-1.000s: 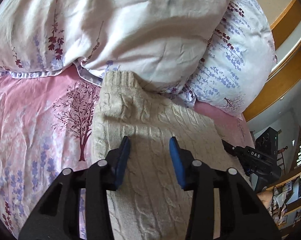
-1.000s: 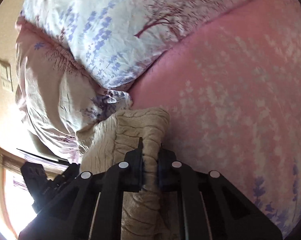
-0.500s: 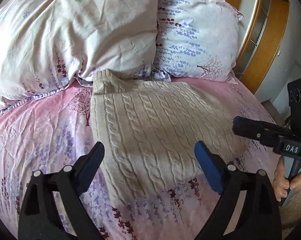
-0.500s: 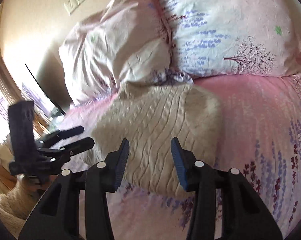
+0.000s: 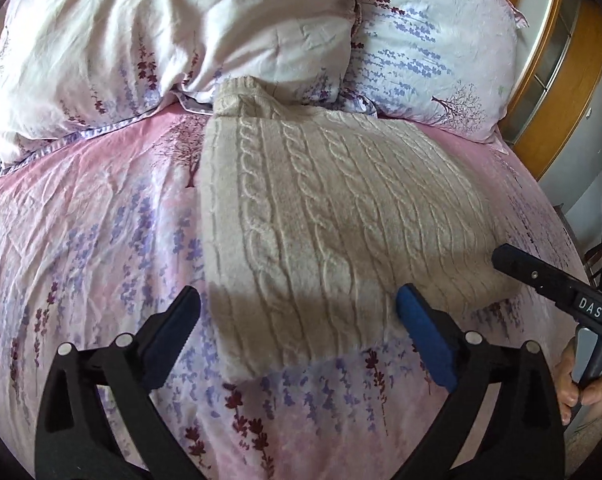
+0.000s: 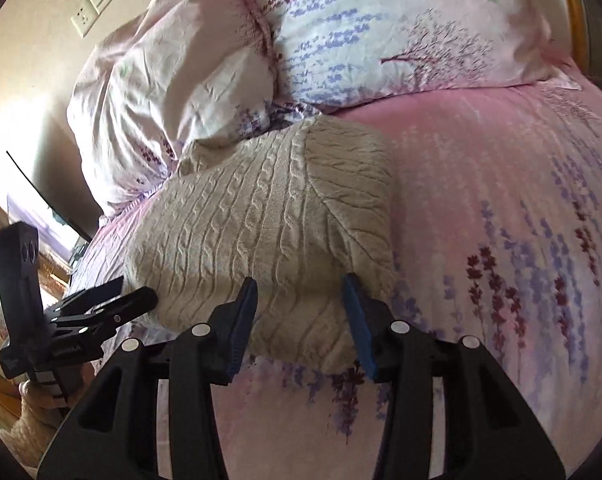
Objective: Fold small clothes
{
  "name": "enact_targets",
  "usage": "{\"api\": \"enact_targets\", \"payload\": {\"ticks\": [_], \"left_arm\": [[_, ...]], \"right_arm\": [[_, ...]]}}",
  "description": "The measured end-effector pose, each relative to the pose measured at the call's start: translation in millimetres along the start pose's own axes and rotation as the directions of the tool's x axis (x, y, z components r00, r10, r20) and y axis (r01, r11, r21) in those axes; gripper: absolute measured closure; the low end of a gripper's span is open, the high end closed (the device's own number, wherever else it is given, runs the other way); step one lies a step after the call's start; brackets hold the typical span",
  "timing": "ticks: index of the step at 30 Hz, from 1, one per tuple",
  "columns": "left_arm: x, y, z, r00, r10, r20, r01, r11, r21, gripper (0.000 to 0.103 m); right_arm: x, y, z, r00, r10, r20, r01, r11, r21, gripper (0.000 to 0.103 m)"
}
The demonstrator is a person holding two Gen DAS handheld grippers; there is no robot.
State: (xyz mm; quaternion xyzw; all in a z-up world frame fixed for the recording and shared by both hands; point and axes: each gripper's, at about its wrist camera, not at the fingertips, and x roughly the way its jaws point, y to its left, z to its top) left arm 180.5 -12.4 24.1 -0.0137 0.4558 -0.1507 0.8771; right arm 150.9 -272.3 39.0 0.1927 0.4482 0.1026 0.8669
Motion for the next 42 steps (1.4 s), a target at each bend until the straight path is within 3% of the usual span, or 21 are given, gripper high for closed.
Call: {"api": "enact_targets", "payload": {"ticks": [1,2,3,4,7,12,17,19,29,42], "left_arm": [[-9,1,-4,0.999,0.034,0.02,-0.034,0.999,0.003,0.004],[-16,2,-7,0.997,0.073,0.037,-0.073,0.997,0.008,0.003],[-23,3,-12,0.991,0.125,0.055,-0.126,0.992,0.013,0.002],[-29,3,-15,0.986,0.156,0.066,-0.158,0.987,0.014,0.002],[-40,8,-25,0.981,0.184,0.063,-0.184,0.983,0.004,0.002],[-41,9,-40,0.975,0.221,0.011,-0.221,0.975,0.003,0.002],[-35,10,-50,0.978,0.204,-0.035,-0.205,0.978,-0.028,0.002],[-31,8,-52,0.978,0.204,-0.05,-0.206,0.978,-0.025,0.002],[-9,-3,-58,0.962,0.246,-0.122,-0.246,0.969,0.01,0.002],[-7,1,-59,0.965,0.222,-0.139,-0.229,0.973,-0.035,0.002]], "right_arm": [[-8,3,0,1.0,-0.007,0.021,0.007,1.0,-0.007,0.046],[-19,8,-1,0.998,-0.029,0.061,0.031,0.999,-0.021,0.029],[-26,12,-1,0.994,-0.061,0.086,0.064,0.998,-0.029,0.006],[-34,16,-2,0.985,-0.12,0.124,0.126,0.991,-0.038,0.001],[-48,29,-7,0.96,-0.205,0.191,0.223,0.972,-0.075,0.001],[-39,47,-24,0.947,-0.287,0.142,0.305,0.944,-0.125,0.001],[-18,47,-40,0.957,-0.285,0.049,0.289,0.952,-0.101,0.001],[-11,48,-45,0.952,-0.307,0.017,0.307,0.946,-0.102,0.001],[6,64,-55,0.937,-0.348,-0.006,0.342,0.924,-0.168,0.001],[22,59,-58,0.927,-0.369,-0.07,0.354,0.921,-0.164,0.001]]}}
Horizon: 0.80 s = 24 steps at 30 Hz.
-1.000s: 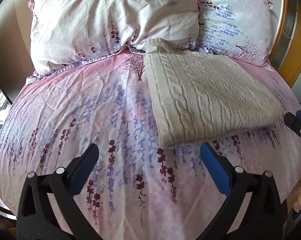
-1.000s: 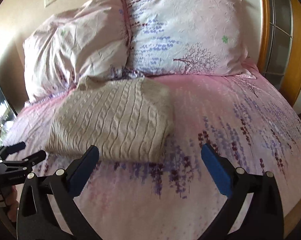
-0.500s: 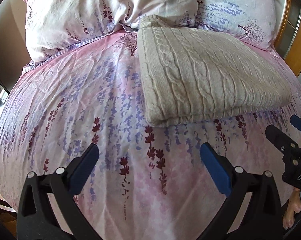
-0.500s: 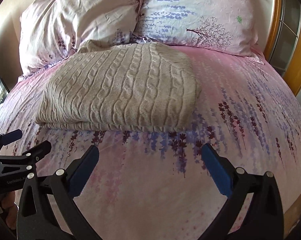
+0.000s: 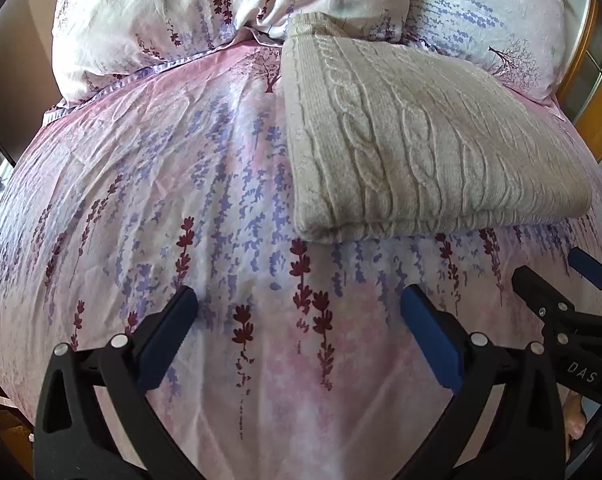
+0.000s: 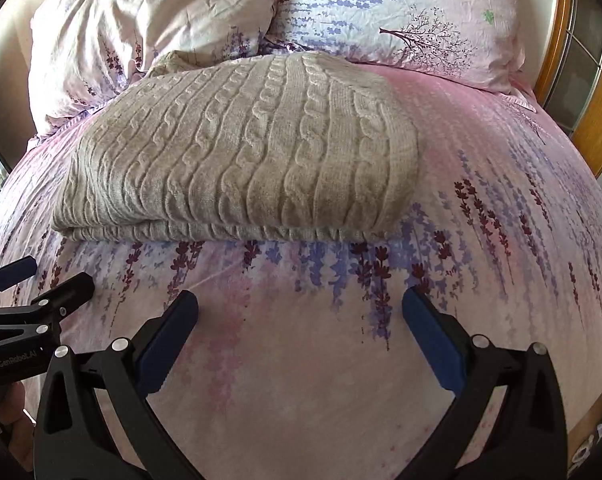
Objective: Fold small clothes
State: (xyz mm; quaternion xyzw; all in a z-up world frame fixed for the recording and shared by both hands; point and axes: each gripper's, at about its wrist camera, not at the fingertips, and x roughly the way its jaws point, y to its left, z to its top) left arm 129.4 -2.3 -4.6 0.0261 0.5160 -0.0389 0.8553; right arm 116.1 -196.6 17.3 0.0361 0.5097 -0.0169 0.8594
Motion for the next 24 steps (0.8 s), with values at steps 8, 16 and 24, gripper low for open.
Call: {"api": "enact_targets", "payload": {"ticks": [8,16,24], "left_arm": [[0.9,0.3,0.9,1.0,0.004,-0.009,-0.004,1.0,-0.011,0.002],[1.0,0.0,0.0,1.0,0.007,-0.017,-0.008,1.0,-0.018,0.002],[2.7,1.7,3.8,1.0,0.004,-0.029,-0.005,1.0,-0.013,0.002]], "right_arm": [[3.0,1.4,1.7,1.0,-0.017,-0.012,0.017,1.0,-0.005,0.001],[4.2,1.3,1.6,1.0,-0.021,-0.013,0.021,1.0,0.001,0.001],[4.3,0.7,2.1,1.0,-0.022,-0.014,0.023,1.0,0.004,0.001]]}}
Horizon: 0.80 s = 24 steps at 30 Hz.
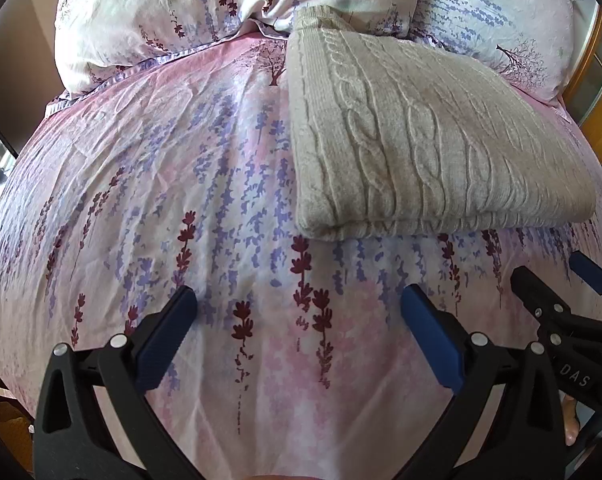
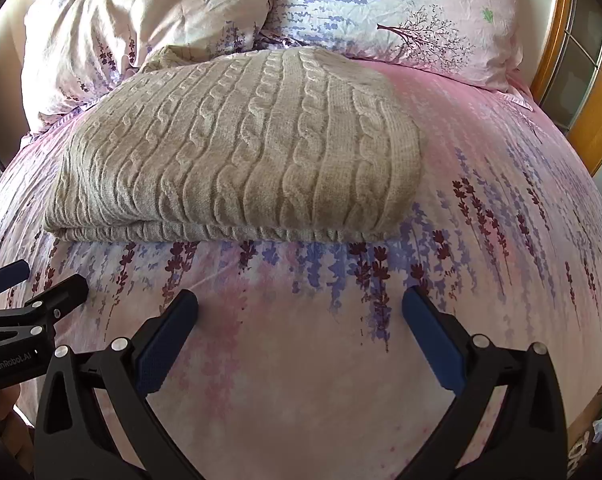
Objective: Fold small clothes
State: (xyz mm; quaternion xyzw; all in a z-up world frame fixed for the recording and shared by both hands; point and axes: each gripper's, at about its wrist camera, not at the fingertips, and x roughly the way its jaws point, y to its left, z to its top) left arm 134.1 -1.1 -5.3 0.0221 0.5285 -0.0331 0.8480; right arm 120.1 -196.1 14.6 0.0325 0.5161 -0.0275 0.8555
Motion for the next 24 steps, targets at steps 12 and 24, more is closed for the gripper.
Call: {"api": "enact_targets", "payload": {"ticks": [12,24], "left_arm": [[0.0,-0.9,-1.5,1.0,0.001,0.002,-0.001,1.0,-0.001,0.002],[0.3,-0.8,-1.1,1.0,0.001,0.001,-0.001,1.0,-0.001,0.002]], "right_arm": [[0.1,0.7,-0.4,1.0,-0.006,-0.001,0.006,1.0,0.008,0.001],[1.0,0.6,-0.1,1.0,-0.005,-0.003,0.005,1.0,0.007,0.001]]}}
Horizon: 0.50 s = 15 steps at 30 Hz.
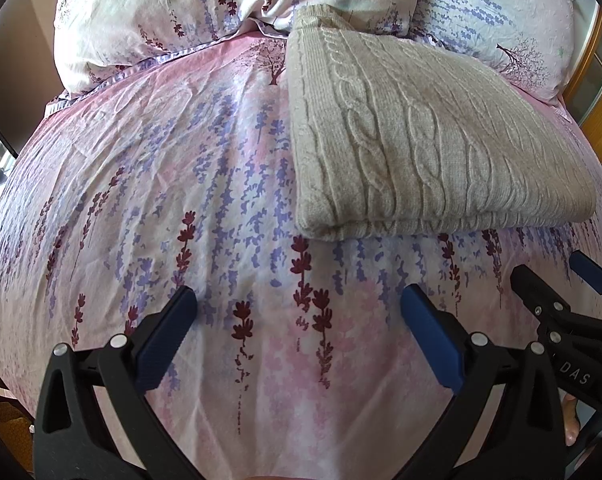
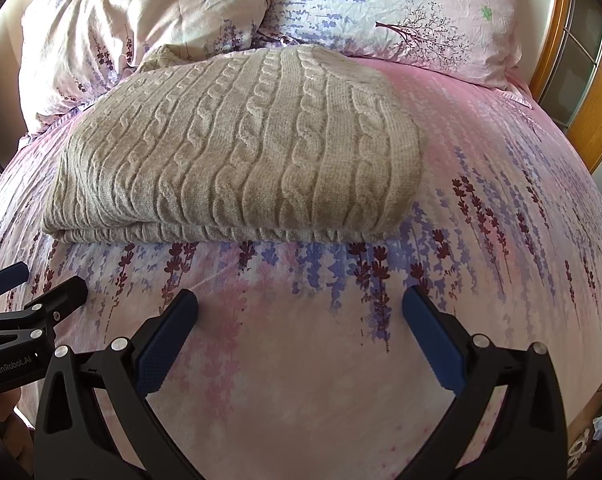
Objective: Fold small clothes
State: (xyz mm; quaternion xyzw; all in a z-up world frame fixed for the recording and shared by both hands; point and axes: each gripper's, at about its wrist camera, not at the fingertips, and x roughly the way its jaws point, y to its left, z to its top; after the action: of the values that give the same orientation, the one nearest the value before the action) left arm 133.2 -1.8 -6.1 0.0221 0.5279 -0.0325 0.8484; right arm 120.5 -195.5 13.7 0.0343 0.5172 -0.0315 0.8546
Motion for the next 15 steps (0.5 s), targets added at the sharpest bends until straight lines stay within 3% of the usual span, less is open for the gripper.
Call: {"api": "enact_targets", "payload": {"ticks": [15], "left_arm": [[0.3,0.4,1.1,1.0,-0.001,-0.001,0.001,1.0,0.003,0.002]], "right_arm": [[0.0,-0.4,0.6,1.0,0.002,-0.001,-0.002,1.0,-0.003,0.001]]}}
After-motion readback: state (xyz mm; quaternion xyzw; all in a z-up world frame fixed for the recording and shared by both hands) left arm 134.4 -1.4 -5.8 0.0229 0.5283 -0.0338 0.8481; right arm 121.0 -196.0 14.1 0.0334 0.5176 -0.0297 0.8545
